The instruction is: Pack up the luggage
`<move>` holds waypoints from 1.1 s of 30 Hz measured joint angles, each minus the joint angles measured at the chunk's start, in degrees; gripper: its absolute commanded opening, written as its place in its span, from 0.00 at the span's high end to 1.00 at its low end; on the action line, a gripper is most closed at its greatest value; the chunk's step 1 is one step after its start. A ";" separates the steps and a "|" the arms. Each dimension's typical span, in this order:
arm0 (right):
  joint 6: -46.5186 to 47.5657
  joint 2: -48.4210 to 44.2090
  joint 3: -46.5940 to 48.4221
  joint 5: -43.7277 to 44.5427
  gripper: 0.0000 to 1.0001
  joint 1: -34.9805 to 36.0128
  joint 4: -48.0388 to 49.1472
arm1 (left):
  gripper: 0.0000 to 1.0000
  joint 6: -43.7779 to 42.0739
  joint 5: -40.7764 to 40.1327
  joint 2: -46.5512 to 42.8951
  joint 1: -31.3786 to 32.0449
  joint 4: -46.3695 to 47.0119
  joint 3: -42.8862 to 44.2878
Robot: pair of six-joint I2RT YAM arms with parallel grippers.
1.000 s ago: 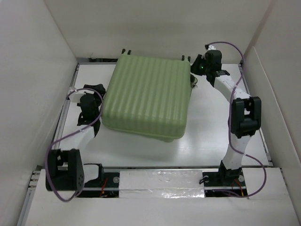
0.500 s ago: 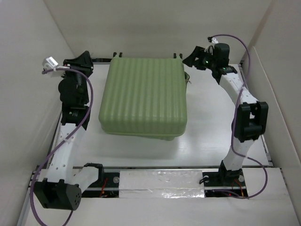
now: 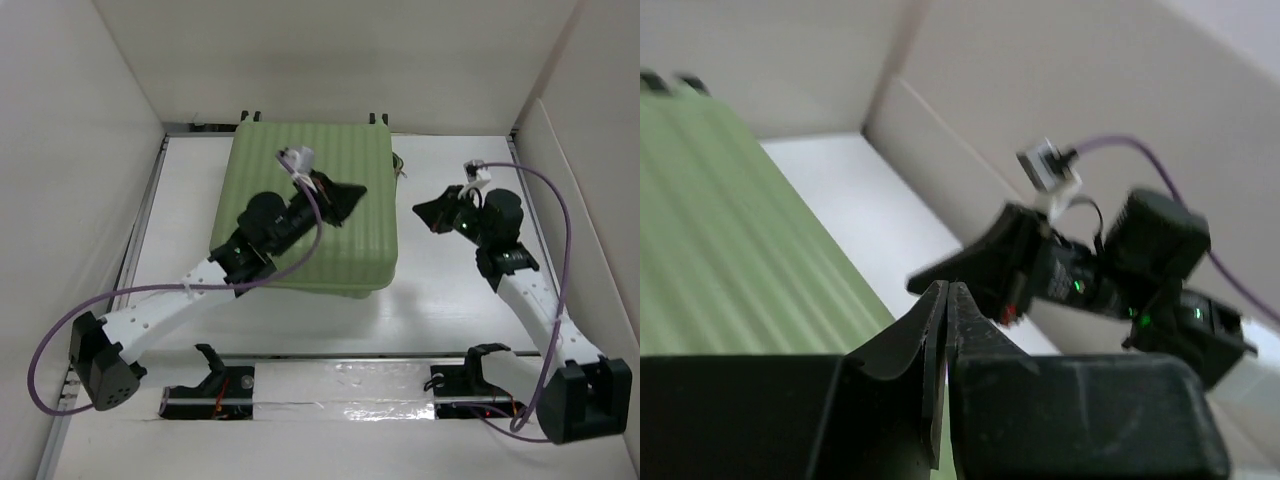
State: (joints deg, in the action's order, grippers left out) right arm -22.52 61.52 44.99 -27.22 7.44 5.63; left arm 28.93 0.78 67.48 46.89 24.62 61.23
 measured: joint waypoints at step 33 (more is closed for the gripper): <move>4.63 -10.23 -10.36 12.76 0.98 22.36 -18.99 | 0.56 41.13 -45.27 -26.38 33.14 -20.65 -50.53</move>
State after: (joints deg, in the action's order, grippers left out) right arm -17.89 51.29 34.63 -14.46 29.80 -13.37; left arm 70.06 -44.49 41.10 80.03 3.97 10.70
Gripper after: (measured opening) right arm 0.021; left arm 0.417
